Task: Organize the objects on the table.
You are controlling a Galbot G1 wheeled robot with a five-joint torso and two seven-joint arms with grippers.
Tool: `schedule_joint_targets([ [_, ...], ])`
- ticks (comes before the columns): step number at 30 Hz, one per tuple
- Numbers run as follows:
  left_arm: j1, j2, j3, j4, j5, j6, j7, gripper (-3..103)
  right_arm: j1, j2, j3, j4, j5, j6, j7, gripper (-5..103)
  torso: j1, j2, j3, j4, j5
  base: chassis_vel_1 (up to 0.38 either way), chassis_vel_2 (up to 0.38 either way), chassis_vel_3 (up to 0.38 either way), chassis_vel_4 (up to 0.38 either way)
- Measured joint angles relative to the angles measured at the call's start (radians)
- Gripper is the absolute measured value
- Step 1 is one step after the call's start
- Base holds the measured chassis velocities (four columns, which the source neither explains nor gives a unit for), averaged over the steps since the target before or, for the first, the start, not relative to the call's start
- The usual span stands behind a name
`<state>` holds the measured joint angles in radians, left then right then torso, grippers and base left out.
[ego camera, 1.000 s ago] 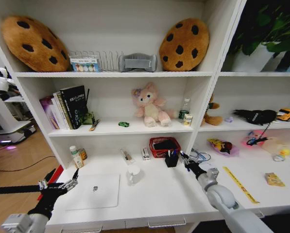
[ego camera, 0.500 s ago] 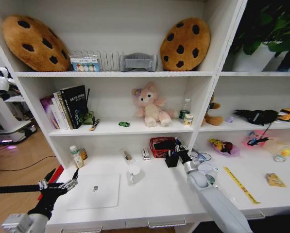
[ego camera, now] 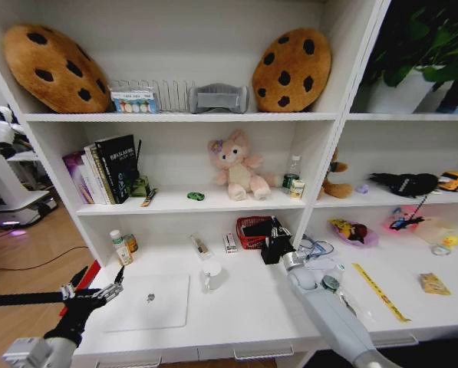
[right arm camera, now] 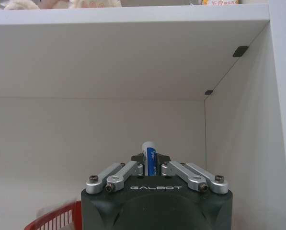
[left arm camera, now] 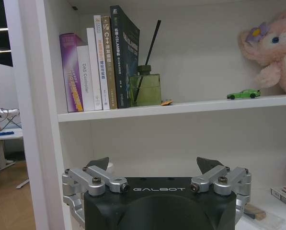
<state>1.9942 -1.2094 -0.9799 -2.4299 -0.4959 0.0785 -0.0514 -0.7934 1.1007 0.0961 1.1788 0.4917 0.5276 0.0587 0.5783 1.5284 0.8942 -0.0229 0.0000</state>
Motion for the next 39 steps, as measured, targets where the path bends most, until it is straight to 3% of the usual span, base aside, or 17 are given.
schedule_joint_targets([
  [4,0.000,0.000,0.000,0.000,0.000,0.000,0.000,100,-0.008,-0.003,-0.001,0.010,-0.003,-0.008,0.010,18,0.000,0.000,0.000,-0.0001,0.0000,0.000,0.000,0.000,0.000],
  [6,0.000,0.000,0.000,0.000,0.000,0.000,0.000,100,-0.015,-0.011,0.001,0.015,-0.001,-0.019,0.023,28,0.000,0.000,0.000,0.0000,0.0000,0.000,0.000,0.000,0.000],
  [8,0.000,0.000,0.000,0.000,0.000,0.000,0.000,100,-0.021,-0.017,0.005,0.021,0.001,-0.023,0.024,28,0.000,0.000,0.000,0.0000,0.0000,0.000,0.000,0.000,0.000],
  [9,0.000,0.000,0.000,0.000,0.000,0.000,0.000,100,-0.034,-0.026,0.015,0.036,0.008,-0.025,0.022,39,0.000,0.000,0.000,0.0000,-0.0001,0.000,0.000,0.000,0.000],
  [12,0.000,0.000,0.000,0.000,0.000,0.000,0.000,100,-0.053,-0.035,0.026,0.059,0.024,-0.034,0.011,44,0.000,0.000,0.000,0.0000,-0.0001,0.000,0.000,0.000,0.000],
  [16,0.000,0.000,0.000,0.000,0.000,0.000,0.000,100,-0.156,-0.080,0.086,0.195,0.065,-0.104,0.003,61,0.000,0.000,0.000,0.0003,0.0001,0.000,0.000,0.000,0.000],
  [18,0.000,0.000,0.000,0.000,0.000,0.000,0.000,100,-0.209,-0.108,0.113,0.267,0.067,-0.146,0.028,66,0.000,0.000,0.000,0.0001,0.0000,0.000,0.000,0.000,0.000],
  [19,0.000,0.000,0.000,0.000,0.000,0.000,0.000,100,-0.289,-0.145,0.149,0.381,0.065,-0.219,0.084,72,0.000,0.000,0.000,-0.0003,-0.0001,0.000,0.000,0.000,0.000],
  [20,0.000,0.000,0.000,0.000,0.000,0.000,0.000,100,-0.344,-0.161,0.168,0.448,0.050,-0.243,0.136,78,0.000,0.000,0.000,-0.0002,-0.0007,0.000,0.000,0.000,0.000],
  [23,0.000,0.000,0.000,0.000,0.000,0.000,0.000,100,-0.483,-0.172,0.229,0.565,-0.033,-0.258,0.232,88,0.000,0.000,0.000,0.0000,0.0005,0.000,0.000,0.000,0.000],
  [25,0.000,0.000,0.000,0.000,0.000,0.000,0.000,100,-0.627,-0.161,0.314,0.665,-0.092,-0.260,0.253,93,0.000,0.000,0.000,-0.0003,-0.0003,0.000,0.000,0.000,0.000],
  [26,0.000,0.000,0.000,0.000,0.000,0.000,0.000,100,-0.627,-0.161,0.314,0.665,-0.092,-0.260,0.253,93,0.000,0.000,0.000,-0.0003,-0.0003,0.000,0.000,0.000,0.000],
  [29,0.000,0.000,0.000,0.000,0.000,0.000,0.000,100,-0.852,-0.091,0.431,0.759,-0.192,-0.204,0.219,100,0.000,0.000,0.000,-0.0001,0.0004,0.000,0.000,0.000,0.000],
  [34,0.000,0.000,0.000,0.000,0.000,0.000,0.000,100,-1.017,-0.001,0.481,0.846,-0.114,-0.189,0.161,100,0.000,0.000,0.000,-0.0003,0.0000,0.000,0.000,0.000,0.000],
  [35,0.000,0.000,0.000,0.000,0.000,0.000,0.000,100,-1.093,0.049,0.514,0.857,-0.072,-0.171,0.092,100,0.000,0.000,0.000,-0.0003,-0.0002,0.000,0.000,0.000,0.000],
  [39,0.000,0.000,0.000,0.000,0.000,0.000,0.000,100,-1.153,0.081,0.569,0.859,-0.038,-0.136,0.022,100,0.000,0.000,0.000,-0.0003,0.0000,0.000,0.000,0.000,0.000],
])
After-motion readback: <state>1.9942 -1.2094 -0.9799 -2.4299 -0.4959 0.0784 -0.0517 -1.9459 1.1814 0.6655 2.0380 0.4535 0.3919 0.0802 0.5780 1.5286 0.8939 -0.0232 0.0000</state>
